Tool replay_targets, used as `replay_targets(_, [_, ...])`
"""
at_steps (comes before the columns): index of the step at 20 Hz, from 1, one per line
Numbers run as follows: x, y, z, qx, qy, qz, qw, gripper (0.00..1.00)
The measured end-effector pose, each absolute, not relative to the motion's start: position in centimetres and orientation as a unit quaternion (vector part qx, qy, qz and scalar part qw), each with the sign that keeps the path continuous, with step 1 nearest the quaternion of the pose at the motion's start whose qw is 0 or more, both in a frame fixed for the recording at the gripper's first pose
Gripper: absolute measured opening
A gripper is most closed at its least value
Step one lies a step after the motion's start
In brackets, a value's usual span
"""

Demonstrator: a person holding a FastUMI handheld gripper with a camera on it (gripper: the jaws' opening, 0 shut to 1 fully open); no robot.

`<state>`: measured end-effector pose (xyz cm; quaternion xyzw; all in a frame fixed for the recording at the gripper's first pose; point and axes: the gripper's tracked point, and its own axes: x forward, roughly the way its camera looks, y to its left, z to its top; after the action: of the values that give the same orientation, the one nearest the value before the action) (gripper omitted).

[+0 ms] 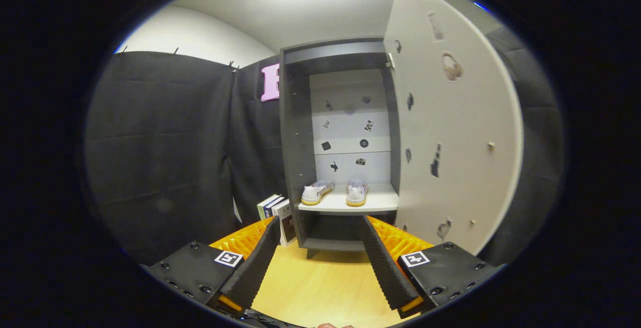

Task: Open the shoe cabinet door, grab the shoes and put them into the shoe cabinet, then close the shoe cabinet door.

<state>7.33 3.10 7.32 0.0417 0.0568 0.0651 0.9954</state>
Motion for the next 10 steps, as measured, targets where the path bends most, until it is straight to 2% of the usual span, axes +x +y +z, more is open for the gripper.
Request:
replay_targets(6, [0.6, -7.4, 8.4, 0.060, 0.056, -0.037, 0.996, 0.99])
replay_targets(10, [-1.0, -15.2, 9.8, 0.031, 0.044, -0.109, 0.993, 0.99])
